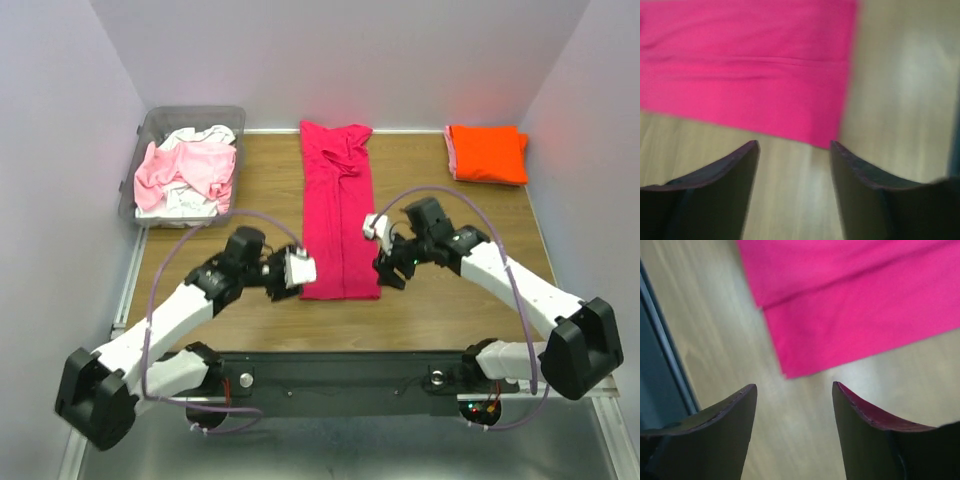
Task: Fold and stack the t-shirts
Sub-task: Fold the tshirt
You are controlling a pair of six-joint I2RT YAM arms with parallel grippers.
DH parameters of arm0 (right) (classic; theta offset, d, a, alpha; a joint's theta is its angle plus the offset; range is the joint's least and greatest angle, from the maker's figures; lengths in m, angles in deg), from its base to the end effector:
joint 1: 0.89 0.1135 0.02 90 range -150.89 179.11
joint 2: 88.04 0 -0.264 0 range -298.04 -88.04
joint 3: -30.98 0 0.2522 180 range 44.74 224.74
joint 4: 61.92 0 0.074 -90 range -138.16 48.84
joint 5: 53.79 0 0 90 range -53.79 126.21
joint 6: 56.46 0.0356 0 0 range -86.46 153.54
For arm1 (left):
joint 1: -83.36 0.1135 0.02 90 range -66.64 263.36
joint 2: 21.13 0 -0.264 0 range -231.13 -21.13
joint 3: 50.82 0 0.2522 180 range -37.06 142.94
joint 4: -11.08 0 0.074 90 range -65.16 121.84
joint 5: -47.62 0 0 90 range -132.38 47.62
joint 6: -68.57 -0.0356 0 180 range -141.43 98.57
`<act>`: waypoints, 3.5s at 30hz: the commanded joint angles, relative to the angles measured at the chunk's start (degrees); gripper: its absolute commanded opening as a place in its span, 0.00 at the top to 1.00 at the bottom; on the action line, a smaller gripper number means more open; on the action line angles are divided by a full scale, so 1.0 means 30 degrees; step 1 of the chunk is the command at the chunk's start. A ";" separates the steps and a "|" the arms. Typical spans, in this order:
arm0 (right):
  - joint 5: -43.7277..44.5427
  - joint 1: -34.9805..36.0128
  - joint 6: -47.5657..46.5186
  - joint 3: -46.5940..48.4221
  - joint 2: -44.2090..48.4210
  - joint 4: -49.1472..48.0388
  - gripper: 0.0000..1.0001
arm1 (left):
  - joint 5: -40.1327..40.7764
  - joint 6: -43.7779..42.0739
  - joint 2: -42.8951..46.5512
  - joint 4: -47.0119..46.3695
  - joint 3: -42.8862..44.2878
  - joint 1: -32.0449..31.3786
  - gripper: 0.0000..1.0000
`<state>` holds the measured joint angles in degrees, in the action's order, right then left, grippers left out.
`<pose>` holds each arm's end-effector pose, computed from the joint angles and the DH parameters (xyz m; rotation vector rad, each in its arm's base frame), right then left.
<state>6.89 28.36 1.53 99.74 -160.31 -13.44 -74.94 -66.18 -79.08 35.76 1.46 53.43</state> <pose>0.2149 0.1403 0.2668 -1.4108 1.9577 0.6086 0.1816 -0.1267 0.2598 1.4865 1.3938 -0.4334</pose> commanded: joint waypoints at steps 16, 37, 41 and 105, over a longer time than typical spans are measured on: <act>0.2449 0.3431 -0.2103 -0.4417 -0.2012 -0.5272 0.51 | 0.2092 -0.2429 -0.0835 -0.4576 -0.4580 -0.4261 0.45; 0.3621 0.3549 -0.3041 -0.6029 -0.4241 -0.7267 0.73 | 0.2619 -0.2837 -0.4031 -0.5132 -0.3964 -0.4261 0.44; 0.3826 0.3520 -0.3100 -0.6380 -0.3947 -0.7237 0.85 | 0.3000 -0.2866 -0.3887 -0.5163 -0.3818 -0.4232 0.45; 0.1688 -0.2630 -0.7171 0.9168 -1.0531 -0.0616 0.99 | -0.0836 -0.8812 -1.3634 0.1575 1.2406 0.1833 1.00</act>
<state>13.41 22.29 -17.36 121.62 -188.88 -13.73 -75.38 -89.07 -116.48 40.59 32.68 57.95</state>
